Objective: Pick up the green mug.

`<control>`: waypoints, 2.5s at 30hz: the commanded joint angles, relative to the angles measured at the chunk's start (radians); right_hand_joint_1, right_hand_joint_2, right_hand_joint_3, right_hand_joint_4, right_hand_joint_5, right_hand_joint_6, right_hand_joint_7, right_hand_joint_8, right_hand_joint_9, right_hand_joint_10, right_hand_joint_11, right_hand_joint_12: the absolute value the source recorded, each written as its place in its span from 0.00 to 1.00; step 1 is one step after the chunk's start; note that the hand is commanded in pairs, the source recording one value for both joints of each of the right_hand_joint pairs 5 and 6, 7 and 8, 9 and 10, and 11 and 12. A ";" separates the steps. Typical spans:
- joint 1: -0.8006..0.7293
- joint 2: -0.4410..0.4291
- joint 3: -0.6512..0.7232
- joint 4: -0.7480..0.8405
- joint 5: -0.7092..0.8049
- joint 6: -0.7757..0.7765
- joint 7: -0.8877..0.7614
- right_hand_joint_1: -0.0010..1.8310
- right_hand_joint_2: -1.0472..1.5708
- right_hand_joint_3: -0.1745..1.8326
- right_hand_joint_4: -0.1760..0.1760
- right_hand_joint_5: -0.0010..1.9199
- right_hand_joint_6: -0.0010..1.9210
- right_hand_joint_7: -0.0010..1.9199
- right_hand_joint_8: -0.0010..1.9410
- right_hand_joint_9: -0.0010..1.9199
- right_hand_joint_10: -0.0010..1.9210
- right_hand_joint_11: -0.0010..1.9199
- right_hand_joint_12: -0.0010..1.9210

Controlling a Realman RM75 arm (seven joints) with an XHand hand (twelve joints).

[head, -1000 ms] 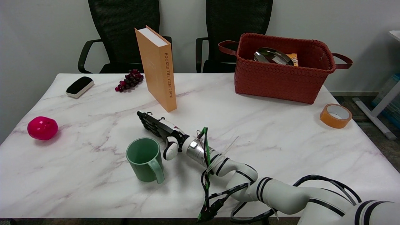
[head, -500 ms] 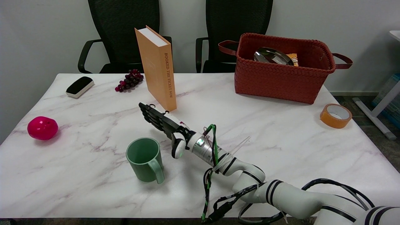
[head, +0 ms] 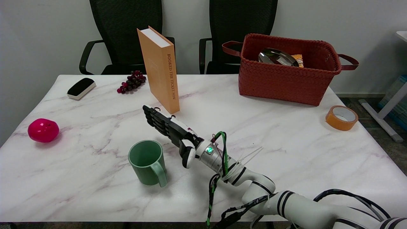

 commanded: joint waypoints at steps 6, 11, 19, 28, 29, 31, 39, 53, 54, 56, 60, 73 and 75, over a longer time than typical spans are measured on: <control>-0.014 -0.053 0.000 -0.108 0.004 0.102 -0.008 0.57 0.04 0.40 0.50 0.01 0.01 0.00 0.00 0.00 0.00 0.00 0.00; -0.017 -0.067 -0.003 -0.110 0.003 0.095 -0.023 0.59 0.02 0.46 0.50 0.01 0.01 0.00 0.00 0.00 0.00 0.00 0.00; -0.017 -0.099 -0.002 -0.133 0.003 0.095 -0.055 0.63 0.01 0.44 0.50 0.02 0.02 0.00 0.00 0.00 0.00 0.00 0.00; -0.027 -0.118 0.005 -0.146 0.011 0.103 -0.096 0.70 0.03 0.50 0.50 0.06 0.06 0.01 0.01 0.00 0.00 0.00 0.00; -0.029 -0.120 0.005 -0.146 0.011 0.104 -0.103 0.71 0.03 0.52 0.50 0.06 0.06 0.01 0.01 0.00 0.00 0.00 0.00; -0.030 -0.122 0.005 -0.145 0.011 0.105 -0.105 0.72 0.04 0.51 0.50 0.06 0.06 0.01 0.01 0.00 0.00 0.00 0.00; -0.030 -0.122 0.015 -0.136 0.011 0.105 -0.115 0.77 0.15 0.65 0.50 0.04 0.04 0.03 0.03 0.01 0.01 0.02 0.02; -0.051 -0.109 0.065 -0.161 0.011 0.195 -0.162 0.79 0.20 0.68 0.50 0.01 0.01 0.07 0.07 0.01 0.01 0.02 0.02; -0.052 -0.109 0.067 -0.162 0.011 0.198 -0.162 0.79 0.20 0.68 0.50 0.00 0.00 0.08 0.07 0.01 0.01 0.02 0.02; -0.055 -0.109 0.073 -0.171 0.011 0.211 -0.162 0.80 0.22 0.68 0.50 0.00 0.00 0.08 0.08 0.01 0.01 0.02 0.02; -0.056 -0.108 0.076 -0.181 0.011 0.226 -0.162 0.80 0.23 0.67 0.50 0.00 0.00 0.08 0.08 0.01 0.01 0.02 0.02; -0.069 -0.100 0.079 -0.182 0.011 0.237 -0.199 0.80 0.22 0.67 0.50 0.00 0.00 0.08 0.08 0.01 0.01 0.02 0.02; -0.069 -0.100 0.077 -0.182 0.011 0.237 -0.199 0.80 0.21 0.68 0.50 0.00 0.00 0.08 0.08 0.01 0.01 0.02 0.02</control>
